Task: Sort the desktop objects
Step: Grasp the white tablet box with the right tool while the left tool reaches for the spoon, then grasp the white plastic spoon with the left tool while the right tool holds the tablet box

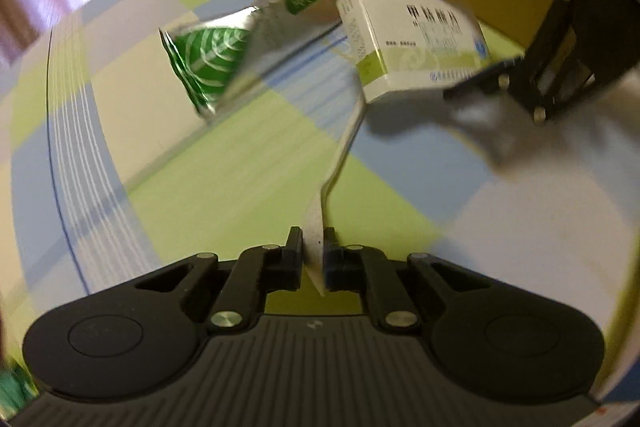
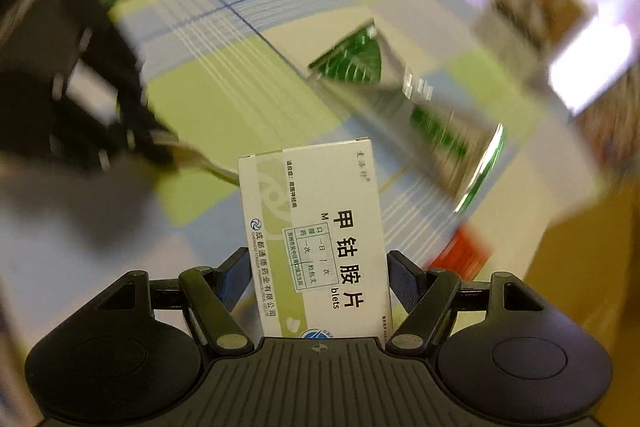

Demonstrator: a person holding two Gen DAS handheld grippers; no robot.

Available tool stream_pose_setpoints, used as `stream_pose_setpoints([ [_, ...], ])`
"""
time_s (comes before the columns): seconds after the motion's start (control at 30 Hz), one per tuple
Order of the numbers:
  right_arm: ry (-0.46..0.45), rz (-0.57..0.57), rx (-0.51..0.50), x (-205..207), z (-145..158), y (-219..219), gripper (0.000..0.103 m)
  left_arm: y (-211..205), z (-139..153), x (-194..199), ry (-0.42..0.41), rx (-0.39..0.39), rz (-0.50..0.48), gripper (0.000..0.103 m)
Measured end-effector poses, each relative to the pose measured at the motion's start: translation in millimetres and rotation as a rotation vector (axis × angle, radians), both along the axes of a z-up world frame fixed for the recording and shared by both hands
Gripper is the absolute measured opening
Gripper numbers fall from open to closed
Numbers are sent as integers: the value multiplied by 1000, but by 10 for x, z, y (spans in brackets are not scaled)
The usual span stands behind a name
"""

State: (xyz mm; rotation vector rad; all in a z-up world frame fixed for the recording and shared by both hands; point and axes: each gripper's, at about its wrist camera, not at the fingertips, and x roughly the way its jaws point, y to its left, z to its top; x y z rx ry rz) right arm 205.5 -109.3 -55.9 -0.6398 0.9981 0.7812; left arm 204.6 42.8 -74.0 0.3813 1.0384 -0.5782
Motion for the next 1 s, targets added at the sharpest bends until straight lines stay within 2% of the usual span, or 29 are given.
stream_pose_setpoints([
  [0.07, 112, -117, 59, -57, 16, -112, 70, -24, 21, -152, 27, -37, 59, 6],
  [0.13, 173, -193, 79, -125, 21, -201, 70, -32, 40, -279, 59, -75, 110, 6],
  [0.23, 200, -258, 70, -222, -13, -300, 70, -11, 81, -458, 101, -154, 177, 7],
  [0.3, 204, -309, 76, -261, -26, -385, 70, -13, 95, -541, 101, -178, 192, 8],
  [0.4, 212, -369, 122, -310, -14, -493, 71, -26, 107, -619, 65, -145, 220, 11],
  [0.47, 210, -398, 147, -371, -9, -525, 74, -33, 112, -657, 35, -130, 244, 20],
  [0.53, 210, -426, 171, -436, -17, -571, 78, -57, 155, -719, -7, -123, 250, 33],
  [0.6, 207, -450, 193, -464, -43, -606, 83, -115, 190, -771, -58, -96, 221, 39],
  [0.67, 195, -465, 211, -502, -65, -644, 83, -207, 202, -812, -110, -43, 175, 46],
  [0.8, 192, -488, 247, -475, -93, -704, 84, -344, 144, -837, -148, 45, 77, 46],
  [1.0, 176, -506, 250, -476, -110, -745, 85, -377, 0, -752, -133, 77, 27, 46],
])
